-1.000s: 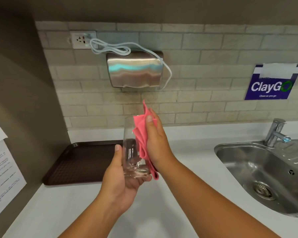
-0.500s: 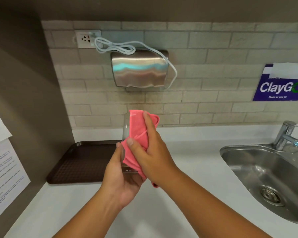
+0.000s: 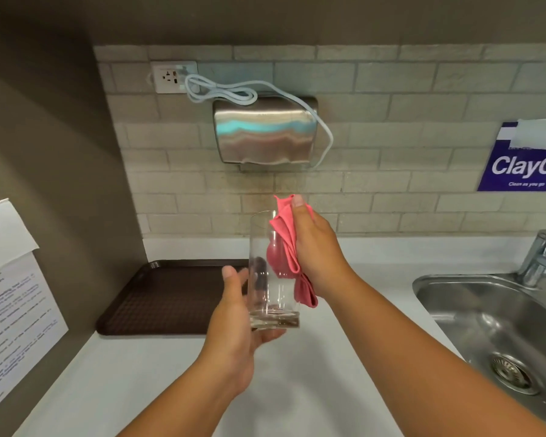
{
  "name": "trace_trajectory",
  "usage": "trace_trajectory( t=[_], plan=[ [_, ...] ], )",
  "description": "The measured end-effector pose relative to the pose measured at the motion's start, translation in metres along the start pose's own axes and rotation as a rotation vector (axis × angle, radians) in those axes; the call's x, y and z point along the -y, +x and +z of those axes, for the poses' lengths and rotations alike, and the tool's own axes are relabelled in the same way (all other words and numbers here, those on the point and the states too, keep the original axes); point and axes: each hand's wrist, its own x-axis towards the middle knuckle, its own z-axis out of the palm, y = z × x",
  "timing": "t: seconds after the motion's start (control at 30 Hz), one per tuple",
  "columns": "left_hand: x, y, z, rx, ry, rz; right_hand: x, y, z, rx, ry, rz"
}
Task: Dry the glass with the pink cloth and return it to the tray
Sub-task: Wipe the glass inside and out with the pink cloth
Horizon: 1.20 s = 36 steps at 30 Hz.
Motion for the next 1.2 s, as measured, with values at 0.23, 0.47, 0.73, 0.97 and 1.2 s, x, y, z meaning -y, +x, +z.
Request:
trace_trajectory(
  t=[0.23,0.47,0.73,0.97,1.2],
  plan=[
    [-0.024,-0.010,0.012,-0.040,0.273,0.228,0.014,-0.004,0.015,-0.087,-0.069,-0.048],
    [-0.018,0.005,0.010,-0.043,0.223,0.332,-0.020,-0.039,0.032,0.097,-0.078,-0.147],
    [-0.007,0.005,0.001,0.088,0.050,0.158,-0.005,-0.028,0.022,0.082,-0.112,-0.168],
    [-0.019,0.014,0.008,0.090,-0.063,0.127,-0.009,-0.014,0.016,0.001,0.134,0.003],
    [-0.023,0.031,-0.004,0.065,-0.116,-0.017,-0.045,-0.047,0.048,0.196,-0.207,-0.154]
  ],
)
